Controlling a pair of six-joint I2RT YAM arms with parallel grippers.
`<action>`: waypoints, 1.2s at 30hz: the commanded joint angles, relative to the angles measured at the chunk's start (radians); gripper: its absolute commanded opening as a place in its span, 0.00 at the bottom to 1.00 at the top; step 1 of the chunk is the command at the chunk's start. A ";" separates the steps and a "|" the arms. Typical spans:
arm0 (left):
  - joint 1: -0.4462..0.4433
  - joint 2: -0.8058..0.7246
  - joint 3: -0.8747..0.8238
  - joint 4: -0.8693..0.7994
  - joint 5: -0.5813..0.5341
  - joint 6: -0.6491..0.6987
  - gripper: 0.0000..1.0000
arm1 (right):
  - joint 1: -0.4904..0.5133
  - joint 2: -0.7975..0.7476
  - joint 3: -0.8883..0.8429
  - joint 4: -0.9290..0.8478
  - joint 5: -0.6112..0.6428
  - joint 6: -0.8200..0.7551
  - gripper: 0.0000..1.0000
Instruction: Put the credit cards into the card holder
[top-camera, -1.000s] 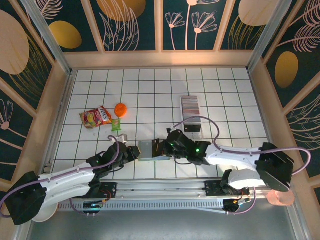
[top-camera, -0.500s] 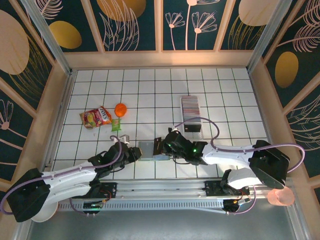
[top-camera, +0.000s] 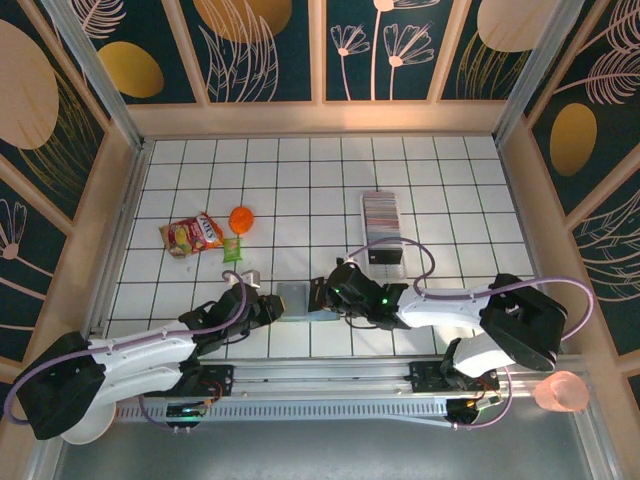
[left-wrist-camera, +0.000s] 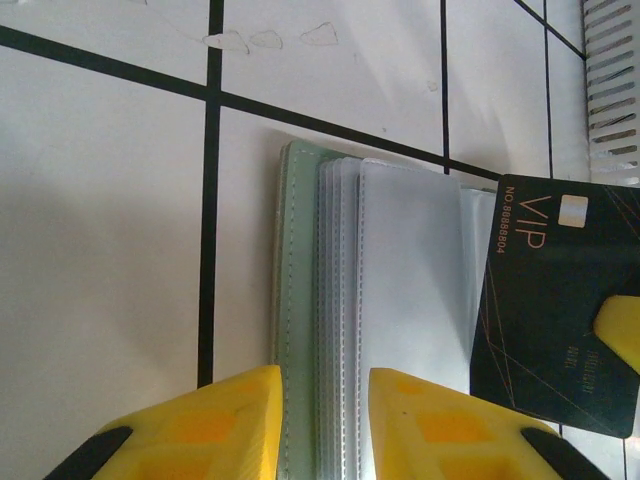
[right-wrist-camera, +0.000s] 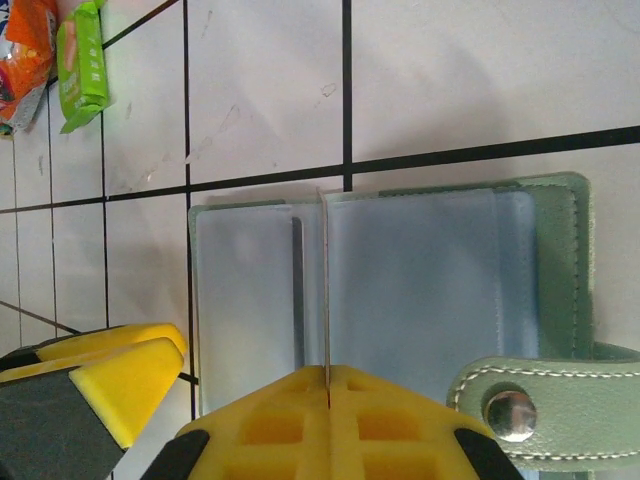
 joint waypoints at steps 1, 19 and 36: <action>-0.002 0.004 0.021 0.002 -0.004 0.016 0.27 | -0.004 0.001 -0.014 0.064 0.000 0.009 0.00; -0.003 0.027 0.012 0.016 0.011 0.011 0.16 | -0.004 0.023 -0.087 0.230 -0.057 0.085 0.00; -0.004 0.041 0.000 0.023 0.014 0.005 0.12 | -0.001 0.047 -0.114 0.326 -0.114 0.136 0.00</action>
